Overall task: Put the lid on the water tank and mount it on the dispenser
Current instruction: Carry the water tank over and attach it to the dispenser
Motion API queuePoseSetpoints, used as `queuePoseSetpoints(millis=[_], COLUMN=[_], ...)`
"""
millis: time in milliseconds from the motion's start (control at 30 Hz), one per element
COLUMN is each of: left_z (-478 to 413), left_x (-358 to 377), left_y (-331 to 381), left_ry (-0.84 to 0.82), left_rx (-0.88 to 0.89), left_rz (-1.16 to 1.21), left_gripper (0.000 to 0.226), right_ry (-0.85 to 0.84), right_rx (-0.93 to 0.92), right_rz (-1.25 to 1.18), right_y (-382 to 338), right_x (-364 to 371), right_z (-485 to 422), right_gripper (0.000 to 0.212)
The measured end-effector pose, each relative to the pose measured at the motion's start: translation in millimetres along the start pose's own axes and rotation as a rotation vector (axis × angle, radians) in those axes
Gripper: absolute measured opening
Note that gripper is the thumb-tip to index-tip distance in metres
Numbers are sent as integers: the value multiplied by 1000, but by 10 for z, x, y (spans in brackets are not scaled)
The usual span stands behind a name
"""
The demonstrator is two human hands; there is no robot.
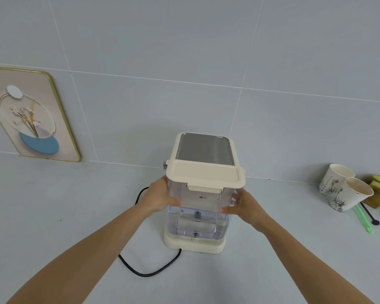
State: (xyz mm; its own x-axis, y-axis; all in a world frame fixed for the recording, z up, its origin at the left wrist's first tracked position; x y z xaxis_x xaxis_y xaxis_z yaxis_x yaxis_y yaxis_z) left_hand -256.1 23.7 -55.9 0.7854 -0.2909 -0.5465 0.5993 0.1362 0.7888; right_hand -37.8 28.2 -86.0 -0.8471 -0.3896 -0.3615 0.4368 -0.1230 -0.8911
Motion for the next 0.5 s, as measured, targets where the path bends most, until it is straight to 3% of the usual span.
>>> queuePoseSetpoints(millis=[500], left_z=[-49], left_x=[46], left_y=[-48], left_ry=[-30], left_rx=[-1], left_rz=[-77], left_gripper=[79], right_ry=[16], right_rx=[46], right_rz=[19], right_y=[134], right_x=[9], right_z=[-67], right_gripper=[89])
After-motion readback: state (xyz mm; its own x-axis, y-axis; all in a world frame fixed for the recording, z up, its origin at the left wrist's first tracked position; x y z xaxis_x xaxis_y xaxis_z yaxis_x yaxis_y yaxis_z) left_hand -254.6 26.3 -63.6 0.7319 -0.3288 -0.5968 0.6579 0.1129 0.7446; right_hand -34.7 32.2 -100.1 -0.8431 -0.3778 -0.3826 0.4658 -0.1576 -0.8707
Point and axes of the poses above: each hand's wrist, its own z-axis away from the middle knuckle, its own x-axis out of the palm, y = z × x, the point moved 10 cm from there along -z, towards the middle knuckle, and after that the axes turned 10 degrees about -y, right-handed, at the moved point
